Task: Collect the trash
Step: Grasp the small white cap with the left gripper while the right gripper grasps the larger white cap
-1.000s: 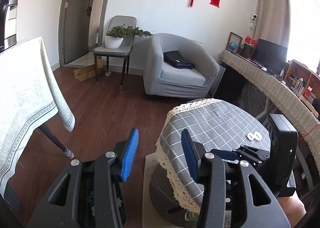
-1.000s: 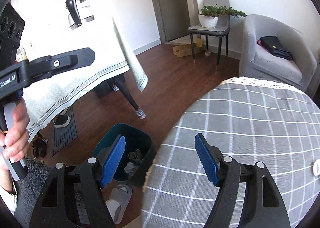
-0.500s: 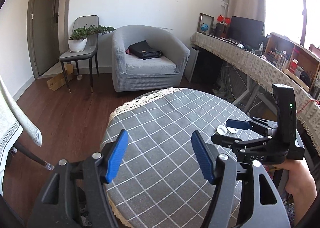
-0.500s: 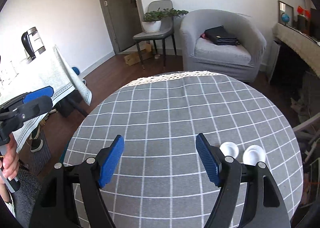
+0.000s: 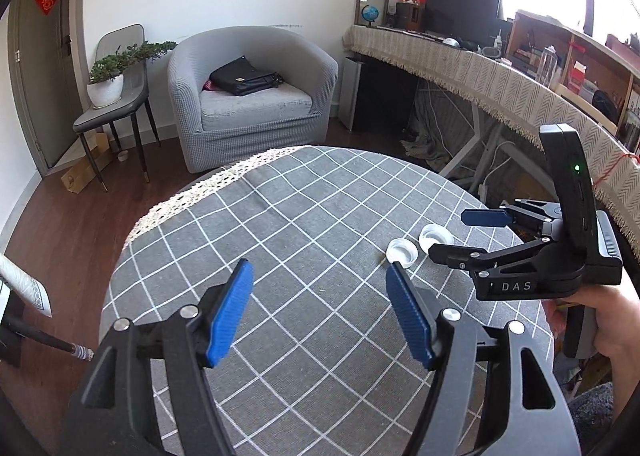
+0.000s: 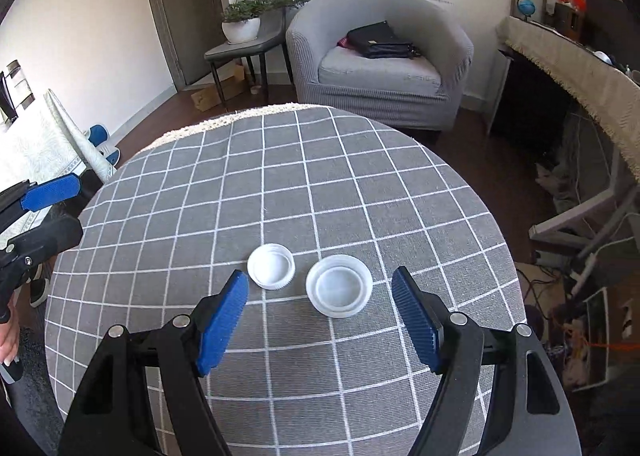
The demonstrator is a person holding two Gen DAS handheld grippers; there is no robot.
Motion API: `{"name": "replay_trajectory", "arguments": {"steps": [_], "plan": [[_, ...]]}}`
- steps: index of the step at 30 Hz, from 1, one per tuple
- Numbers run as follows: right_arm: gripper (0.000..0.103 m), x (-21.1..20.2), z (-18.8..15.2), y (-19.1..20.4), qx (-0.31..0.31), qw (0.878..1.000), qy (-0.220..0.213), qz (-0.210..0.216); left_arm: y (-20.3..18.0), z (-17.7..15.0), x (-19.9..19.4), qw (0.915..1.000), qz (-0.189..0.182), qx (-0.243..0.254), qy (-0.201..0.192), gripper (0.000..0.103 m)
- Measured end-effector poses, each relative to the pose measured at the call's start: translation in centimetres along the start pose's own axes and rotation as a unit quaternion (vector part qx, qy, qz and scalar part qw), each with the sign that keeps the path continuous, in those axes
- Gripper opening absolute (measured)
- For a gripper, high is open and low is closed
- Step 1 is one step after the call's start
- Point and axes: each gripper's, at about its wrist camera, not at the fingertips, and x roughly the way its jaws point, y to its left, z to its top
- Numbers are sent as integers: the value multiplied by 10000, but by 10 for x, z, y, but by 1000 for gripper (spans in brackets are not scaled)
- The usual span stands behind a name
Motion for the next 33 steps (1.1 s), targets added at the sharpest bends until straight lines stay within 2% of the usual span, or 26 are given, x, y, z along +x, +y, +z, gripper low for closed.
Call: {"name": "replay_trajectory", "arguments": {"steps": [7,9,12,15,19,25,27,29,33], "plan": [[60,25,-2,-8,-325,9986,419,77,-23,5,41,9990,-131,334,281,72],[58,25,-1,-9,-398,9984,385,77,-30,5,48,9986,-232,383,297,72],[47,25,1,-9,-436,9984,362,90,-38,4,59,9975,-383,443,399,72],[42,23,1,-5,-534,9980,338,53,-47,5,68,9967,-394,572,417,72],[41,17,3,-13,-451,9987,228,52,-58,6,78,9956,-337,730,475,72],[41,3,3,-38,-67,9999,-13,97,-64,7,97,9952,-318,696,608,69],[41,2,2,-43,-37,10000,-20,83,-67,8,103,9946,-259,749,675,66],[41,1,0,-47,23,9999,-39,106,-67,8,108,9943,-245,737,728,55],[41,-2,-1,-50,105,9998,-77,180,-68,9,112,9946,-238,639,777,49]]}}
